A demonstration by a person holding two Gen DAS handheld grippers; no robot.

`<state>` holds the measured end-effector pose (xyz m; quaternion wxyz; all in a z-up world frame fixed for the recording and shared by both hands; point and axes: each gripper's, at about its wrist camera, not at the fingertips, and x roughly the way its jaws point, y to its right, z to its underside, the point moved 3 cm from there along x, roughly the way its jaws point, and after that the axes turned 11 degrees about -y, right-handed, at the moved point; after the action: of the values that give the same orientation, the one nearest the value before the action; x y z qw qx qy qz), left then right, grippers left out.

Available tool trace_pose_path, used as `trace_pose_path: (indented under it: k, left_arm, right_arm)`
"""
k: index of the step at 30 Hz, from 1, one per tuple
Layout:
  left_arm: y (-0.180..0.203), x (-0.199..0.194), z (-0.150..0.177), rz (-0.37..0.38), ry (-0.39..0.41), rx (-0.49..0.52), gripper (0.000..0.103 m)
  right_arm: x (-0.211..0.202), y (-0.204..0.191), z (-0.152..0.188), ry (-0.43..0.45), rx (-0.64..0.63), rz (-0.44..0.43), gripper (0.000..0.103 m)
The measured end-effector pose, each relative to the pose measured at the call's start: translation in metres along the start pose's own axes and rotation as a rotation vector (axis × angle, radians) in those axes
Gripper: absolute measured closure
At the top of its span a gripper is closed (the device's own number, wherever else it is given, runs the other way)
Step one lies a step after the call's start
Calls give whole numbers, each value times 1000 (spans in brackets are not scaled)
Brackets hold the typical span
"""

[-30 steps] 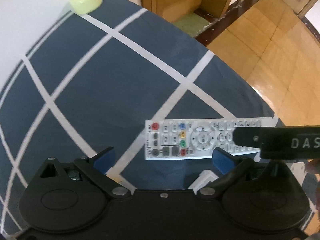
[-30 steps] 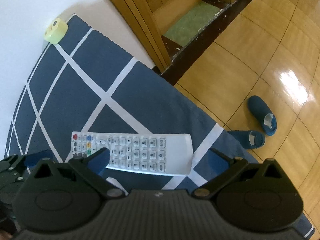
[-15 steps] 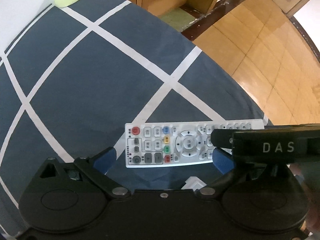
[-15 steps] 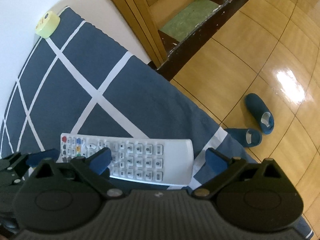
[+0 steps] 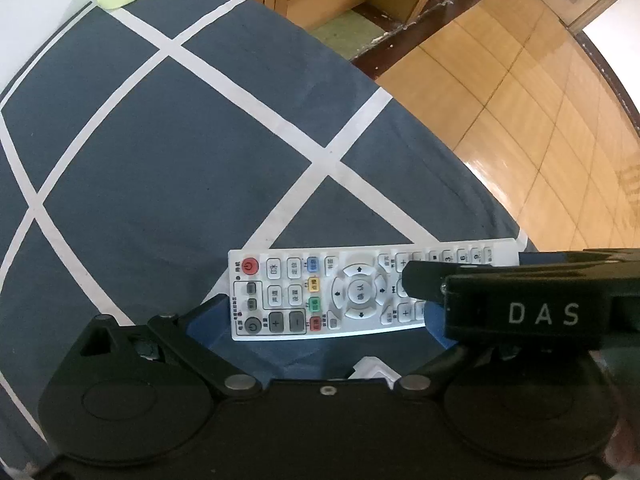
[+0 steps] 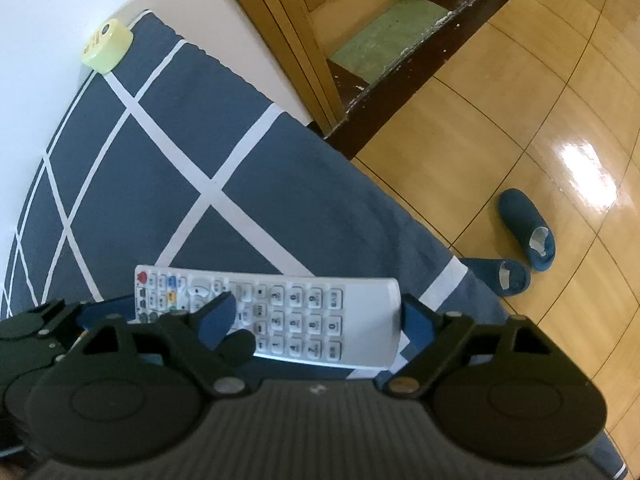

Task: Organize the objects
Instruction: 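Lift the white TV remote with the right tool toward the box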

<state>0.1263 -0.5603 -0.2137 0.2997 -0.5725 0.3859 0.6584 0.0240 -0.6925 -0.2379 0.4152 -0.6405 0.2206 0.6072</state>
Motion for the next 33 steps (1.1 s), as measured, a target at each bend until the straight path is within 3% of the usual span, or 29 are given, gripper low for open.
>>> trace_pose_path:
  k: [19, 33]
  left_arm:
    - [6, -26, 18, -31, 52, -68, 1]
    - [-10, -77, 70, -66, 117, -211, 2]
  right_arm:
    - [-28, -15, 8, 41, -81, -18, 16]
    - [-59, -62, 47, 52, -247, -42, 16]
